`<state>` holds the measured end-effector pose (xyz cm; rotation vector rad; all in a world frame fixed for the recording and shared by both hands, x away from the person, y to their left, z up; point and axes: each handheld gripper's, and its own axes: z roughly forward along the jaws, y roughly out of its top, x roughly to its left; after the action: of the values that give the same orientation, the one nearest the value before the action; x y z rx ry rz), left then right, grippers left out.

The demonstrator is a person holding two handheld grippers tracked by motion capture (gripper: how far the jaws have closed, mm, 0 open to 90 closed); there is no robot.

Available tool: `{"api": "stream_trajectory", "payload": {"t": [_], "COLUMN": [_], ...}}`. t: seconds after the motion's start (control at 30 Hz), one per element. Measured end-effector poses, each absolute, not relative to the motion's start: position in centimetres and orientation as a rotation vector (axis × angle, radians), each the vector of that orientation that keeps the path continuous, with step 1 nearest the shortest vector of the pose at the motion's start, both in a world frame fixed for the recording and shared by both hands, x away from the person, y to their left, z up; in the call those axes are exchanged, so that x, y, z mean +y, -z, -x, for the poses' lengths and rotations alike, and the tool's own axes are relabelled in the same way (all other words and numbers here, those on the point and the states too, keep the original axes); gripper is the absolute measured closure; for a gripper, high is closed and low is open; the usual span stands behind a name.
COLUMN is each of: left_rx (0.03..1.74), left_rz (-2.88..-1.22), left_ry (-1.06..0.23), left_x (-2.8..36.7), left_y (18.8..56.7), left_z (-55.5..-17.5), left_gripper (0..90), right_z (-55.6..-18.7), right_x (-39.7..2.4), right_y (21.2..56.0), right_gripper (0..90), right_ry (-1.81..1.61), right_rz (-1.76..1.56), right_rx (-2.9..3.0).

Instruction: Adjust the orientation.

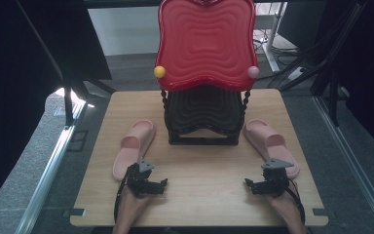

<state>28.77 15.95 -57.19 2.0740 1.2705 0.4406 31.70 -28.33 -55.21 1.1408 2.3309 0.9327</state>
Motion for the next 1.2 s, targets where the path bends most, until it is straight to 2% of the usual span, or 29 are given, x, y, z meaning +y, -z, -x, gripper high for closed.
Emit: {"api": "stream_trajectory", "payload": {"t": [0.7,1.03,1.2], "left_rx": [1.272,1.239,1.224], "left_rz": [-2.072,-2.073,-2.016], "left_ry": [-0.441,-0.458,-0.490], "left_x": [16.0,16.3,17.1], "left_y": [57.2,56.9,55.5], "left_z": [-28.7,-28.3,-27.7], "left_gripper": [0.0,5.2,5.8], "right_z": [-31.7,-31.7,-31.7], "right_x": [-28.4,-28.4,-28.4], "right_y": [55.2,55.2,55.2], "right_gripper": [4.1,4.1,4.1], "right_ry": [-0.938,-0.938,-0.937], "right_rz": [-1.145,-1.145,-1.145], "right_rx": [2.331,2.331,2.331]}}
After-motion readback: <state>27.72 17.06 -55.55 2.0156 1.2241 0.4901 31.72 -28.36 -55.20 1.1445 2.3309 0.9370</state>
